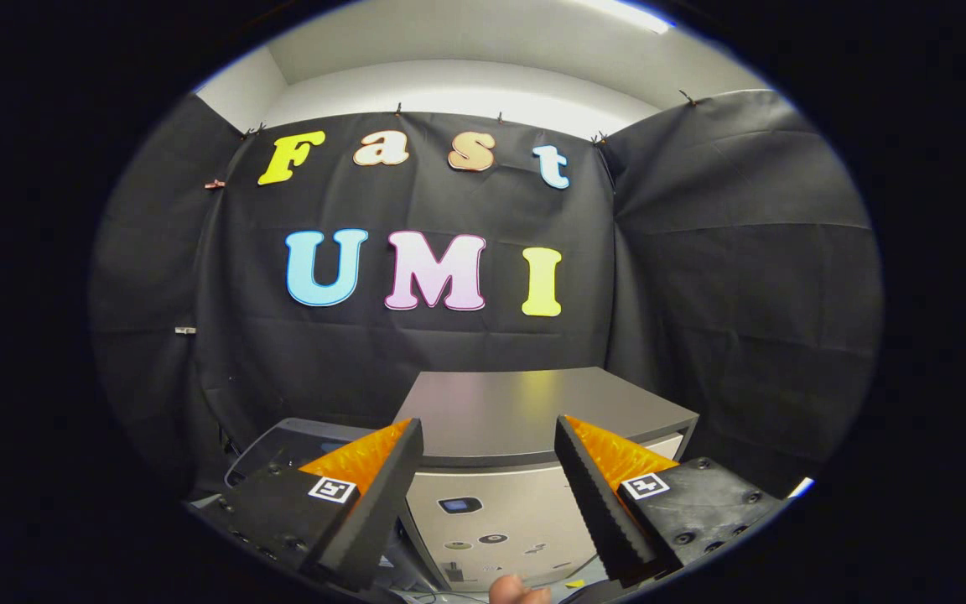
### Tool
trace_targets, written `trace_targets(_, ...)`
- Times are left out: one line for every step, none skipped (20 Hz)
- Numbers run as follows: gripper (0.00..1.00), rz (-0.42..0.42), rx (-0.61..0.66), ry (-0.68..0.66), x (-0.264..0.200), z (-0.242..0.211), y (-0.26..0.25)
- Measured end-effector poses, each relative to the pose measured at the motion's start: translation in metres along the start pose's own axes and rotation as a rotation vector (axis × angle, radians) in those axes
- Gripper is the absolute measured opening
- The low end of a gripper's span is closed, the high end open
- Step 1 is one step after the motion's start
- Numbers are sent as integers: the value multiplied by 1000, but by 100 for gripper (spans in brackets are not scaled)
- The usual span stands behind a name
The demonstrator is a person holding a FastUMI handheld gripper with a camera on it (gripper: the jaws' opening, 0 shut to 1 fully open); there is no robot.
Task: Put the clothes into the washing machine and then close the washing machine lid.
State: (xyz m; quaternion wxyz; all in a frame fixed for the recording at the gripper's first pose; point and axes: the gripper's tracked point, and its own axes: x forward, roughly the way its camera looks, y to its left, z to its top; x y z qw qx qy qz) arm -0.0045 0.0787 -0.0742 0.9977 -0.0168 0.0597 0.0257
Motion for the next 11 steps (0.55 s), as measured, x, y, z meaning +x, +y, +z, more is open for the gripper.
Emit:
trace_targets(99,0,-1,3,1,-1,0)
trace_targets(99,0,0,6,2,-2,0)
trace_targets(99,-1,0,10,2,-4,1)
trace_targets(99,-1,1,12,2,-4,1)
trace_targets(99,0,1,12,1,-4,2)
trace_targets(99,2,0,10,1,-4,2)
trace_targets(99,2,-2,8,1,-2,3)
trace_targets(99,2,-4,5,1,-1,3)
trace_targets(99,2,-5,2,1,-1,3)
trace_targets(99,1,-5,1,0,0,2)
trace_targets(99,0,-4,0,0,0,2)
